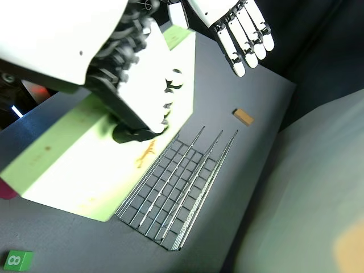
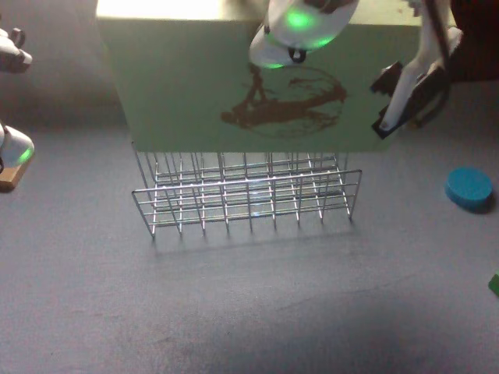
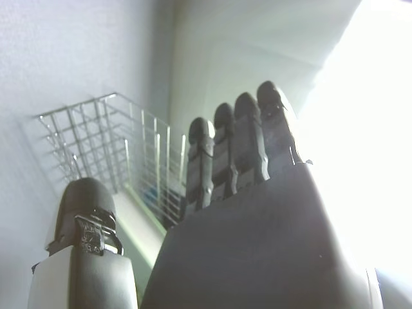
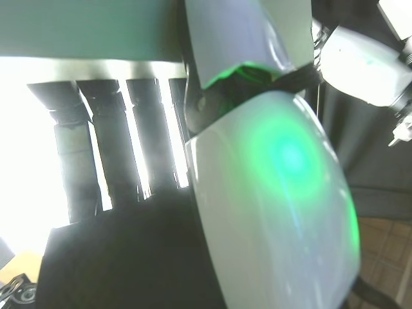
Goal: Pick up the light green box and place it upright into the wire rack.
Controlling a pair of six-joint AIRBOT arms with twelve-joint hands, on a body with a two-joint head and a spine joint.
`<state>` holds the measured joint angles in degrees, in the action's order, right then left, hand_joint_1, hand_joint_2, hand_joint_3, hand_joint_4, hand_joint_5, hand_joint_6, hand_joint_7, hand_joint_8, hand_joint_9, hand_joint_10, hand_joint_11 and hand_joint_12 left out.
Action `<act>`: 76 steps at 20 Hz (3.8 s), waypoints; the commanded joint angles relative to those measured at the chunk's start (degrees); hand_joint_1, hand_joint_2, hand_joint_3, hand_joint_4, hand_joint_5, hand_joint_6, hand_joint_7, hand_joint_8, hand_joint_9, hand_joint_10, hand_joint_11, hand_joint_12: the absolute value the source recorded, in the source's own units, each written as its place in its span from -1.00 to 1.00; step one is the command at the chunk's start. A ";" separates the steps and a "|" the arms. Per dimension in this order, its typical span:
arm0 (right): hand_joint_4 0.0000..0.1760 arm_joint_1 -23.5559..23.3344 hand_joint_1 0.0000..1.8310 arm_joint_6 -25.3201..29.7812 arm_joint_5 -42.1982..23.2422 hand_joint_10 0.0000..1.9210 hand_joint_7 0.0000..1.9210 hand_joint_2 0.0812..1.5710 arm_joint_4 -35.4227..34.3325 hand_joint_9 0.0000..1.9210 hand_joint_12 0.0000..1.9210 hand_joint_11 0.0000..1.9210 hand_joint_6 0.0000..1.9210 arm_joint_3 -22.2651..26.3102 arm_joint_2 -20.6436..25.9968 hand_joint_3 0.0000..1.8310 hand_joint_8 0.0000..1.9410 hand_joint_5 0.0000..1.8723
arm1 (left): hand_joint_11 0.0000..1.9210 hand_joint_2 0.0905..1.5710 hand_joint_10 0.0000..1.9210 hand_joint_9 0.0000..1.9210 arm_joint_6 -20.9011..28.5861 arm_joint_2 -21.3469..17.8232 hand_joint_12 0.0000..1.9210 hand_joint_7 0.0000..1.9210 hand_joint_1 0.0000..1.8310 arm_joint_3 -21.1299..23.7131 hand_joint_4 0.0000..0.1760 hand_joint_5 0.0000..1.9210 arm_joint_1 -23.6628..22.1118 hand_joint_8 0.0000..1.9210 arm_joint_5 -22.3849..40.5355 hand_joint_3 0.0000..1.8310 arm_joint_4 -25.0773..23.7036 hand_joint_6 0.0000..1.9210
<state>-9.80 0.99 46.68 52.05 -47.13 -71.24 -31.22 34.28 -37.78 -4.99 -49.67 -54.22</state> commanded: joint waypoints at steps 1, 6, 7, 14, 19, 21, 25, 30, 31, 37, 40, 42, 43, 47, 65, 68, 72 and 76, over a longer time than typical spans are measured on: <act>-1.00 -0.06 0.49 -0.50 -3.84 0.44 0.02 0.42 3.90 -0.10 0.47 -0.23 0.06 -0.72 -0.90 -1.00 0.00 -0.10 | -1.00 0.52 -1.00 -0.91 -0.24 -0.08 -0.79 -0.86 -0.69 0.19 -0.80 -0.78 -0.48 -1.00 2.45 -1.00 -4.25 -1.00; -1.00 1.56 0.49 0.27 -5.20 0.44 0.01 0.42 5.54 -0.10 0.47 -0.23 0.05 -4.40 -4.65 -1.00 0.02 -0.10 | -1.00 0.49 -1.00 -0.90 0.21 -0.04 -0.71 -0.85 -0.69 0.90 -0.76 -0.78 -0.35 -1.00 2.48 -1.00 -4.25 -1.00; -1.00 1.79 0.49 0.32 -5.00 0.44 0.01 0.42 5.55 -0.10 0.47 -0.23 0.05 -4.60 -4.98 -1.00 0.02 -0.10 | -1.00 0.49 -1.00 -0.90 0.21 -0.05 -0.70 -0.85 -0.69 0.99 -0.75 -0.78 -0.31 -1.00 2.48 -1.00 -4.25 -1.00; -1.00 5.04 0.49 1.81 -4.45 0.47 0.02 0.43 8.70 -0.13 0.48 -0.25 0.04 -6.53 -8.35 -1.00 0.02 -0.09 | -1.00 0.50 -1.00 -0.88 0.92 -0.03 -0.60 -0.84 -0.71 1.34 -0.72 -0.80 -0.31 -1.00 2.92 -1.00 -4.25 -1.00; -1.00 6.53 0.36 3.11 -4.75 0.17 0.03 0.42 9.60 -0.10 0.46 -0.24 0.07 -8.31 -9.69 -1.00 0.11 -0.06 | -1.00 0.50 -1.00 -0.88 0.92 -0.03 -0.62 -0.81 -0.71 1.52 -0.74 -0.81 -0.13 -0.99 2.74 -1.00 -4.25 -1.00; -1.00 7.26 0.33 3.50 -4.75 0.02 0.04 0.42 9.60 -0.06 0.47 -0.24 0.06 -8.86 -10.00 -1.00 0.12 -0.05 | -1.00 0.50 -1.00 -0.88 0.92 -0.04 -0.62 -0.82 -0.72 1.53 -0.74 -0.81 -0.06 -1.00 2.62 -1.00 -4.25 -1.00; -1.00 8.97 0.46 4.71 -5.34 0.35 0.02 0.42 9.67 -0.10 0.48 -0.25 0.04 -9.74 -10.46 -1.00 0.05 -0.07 | -1.00 0.50 -1.00 -0.88 0.91 -0.07 -0.63 -0.81 -0.73 1.65 -0.74 -0.81 0.14 -1.00 2.63 -1.00 -4.25 -1.00; -1.00 11.72 0.49 9.31 -6.01 0.46 0.00 0.43 16.31 -0.12 0.50 -0.25 0.05 -10.41 -10.95 -1.00 0.05 -0.08 | -1.00 0.50 -1.00 -0.89 1.13 -0.05 -0.66 -0.82 -0.73 1.98 -0.78 -0.81 0.71 -1.00 2.44 -1.00 -4.15 -1.00; -1.00 12.17 0.49 9.98 -6.20 0.46 0.00 0.43 16.90 -0.12 0.50 -0.25 0.05 -10.87 -11.19 -1.00 0.05 -0.08 | -1.00 0.50 -1.00 -0.89 1.23 -0.05 -0.66 -0.83 -0.73 1.98 -0.79 -0.81 0.75 -1.00 2.38 -1.00 -4.04 -1.00; -1.00 14.78 0.32 11.46 -8.17 0.03 0.02 0.42 15.74 -0.08 0.49 -0.23 0.06 -14.70 -12.99 -1.00 0.14 -0.04 | -1.00 0.50 -1.00 -0.89 1.96 -0.02 -0.67 -0.83 -0.73 1.98 -0.82 -0.81 0.78 -1.00 2.40 -1.00 -4.04 -1.00; -1.00 15.90 0.33 11.55 -8.71 0.01 0.02 0.42 15.73 -0.06 0.48 -0.23 0.06 -15.00 -13.57 -1.00 0.13 -0.03 | -1.00 0.49 -1.00 -0.89 3.63 -0.02 -0.71 -0.83 -0.73 1.99 -0.82 -0.81 0.78 -1.00 2.45 -1.00 -4.04 -1.00; -1.00 16.46 0.33 11.56 -8.71 0.01 0.02 0.42 15.73 -0.06 0.48 -0.23 0.06 -15.13 -13.93 -1.00 0.13 -0.03 | -1.00 0.50 -1.00 -0.89 4.40 -0.02 -0.70 -0.83 -0.73 2.00 -0.82 -0.81 0.78 -1.00 2.59 -1.00 -4.04 -1.00; -1.00 16.76 0.33 11.58 -8.71 0.01 0.02 0.42 15.72 -0.06 0.48 -0.23 0.06 -15.13 -14.09 -1.00 0.13 -0.03 | -1.00 0.50 -1.00 -0.89 4.70 -0.02 -0.70 -0.83 -0.73 2.03 -0.82 -0.81 0.75 -1.00 2.60 -1.00 -4.05 -1.00; -1.00 17.82 0.33 11.68 -8.71 0.01 0.02 0.42 16.20 -0.06 0.48 -0.23 0.06 -15.28 -14.51 -1.00 0.13 -0.03 | -1.00 0.50 -1.00 -0.88 5.71 -0.02 -0.70 -0.83 -0.73 2.14 -0.83 -0.80 0.71 -1.00 2.62 -1.00 -4.06 -1.00; -1.00 18.49 0.21 11.73 -8.64 -0.25 -0.21 0.53 17.07 -0.25 0.43 -0.42 0.34 -16.02 -14.68 -1.00 -0.26 -0.19 | -1.00 0.50 -1.00 -0.89 6.77 0.58 -0.74 -0.83 -0.73 3.15 -0.94 -0.80 0.27 -1.00 2.28 -1.00 -4.05 -1.00; -1.00 18.16 0.14 11.51 -8.65 -0.54 -0.13 0.39 17.06 -0.27 0.42 -0.56 -0.95 -15.91 -14.42 -1.00 -0.91 -0.21 | -1.00 0.49 -1.00 -0.88 7.04 0.89 -0.71 -0.82 -0.72 3.39 -0.95 -0.79 0.28 -1.00 1.98 -1.00 -4.05 -1.00; -1.00 16.85 -0.05 11.18 -8.77 -0.77 -0.39 0.26 17.05 -0.45 0.37 -0.81 -1.00 -13.87 -12.71 -1.00 -1.00 -0.47 | -1.00 0.49 -1.00 -0.88 7.42 1.41 -0.68 -0.83 -0.72 4.06 -0.94 -0.81 0.28 -1.00 1.33 -1.00 -4.05 -1.00; -1.00 14.61 -0.14 10.41 -9.09 -0.96 -0.55 0.16 17.06 -0.56 0.21 -0.98 -1.00 -10.73 -9.32 -1.00 -1.00 -0.59 | -1.00 0.49 -1.00 -0.88 8.17 2.12 -0.68 -0.82 -0.72 4.66 -0.94 -0.81 0.64 -1.00 1.11 -1.00 -4.07 -1.00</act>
<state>5.67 11.70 39.42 65.56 -57.80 -80.49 -23.09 36.32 -33.39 -3.97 -50.48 -53.91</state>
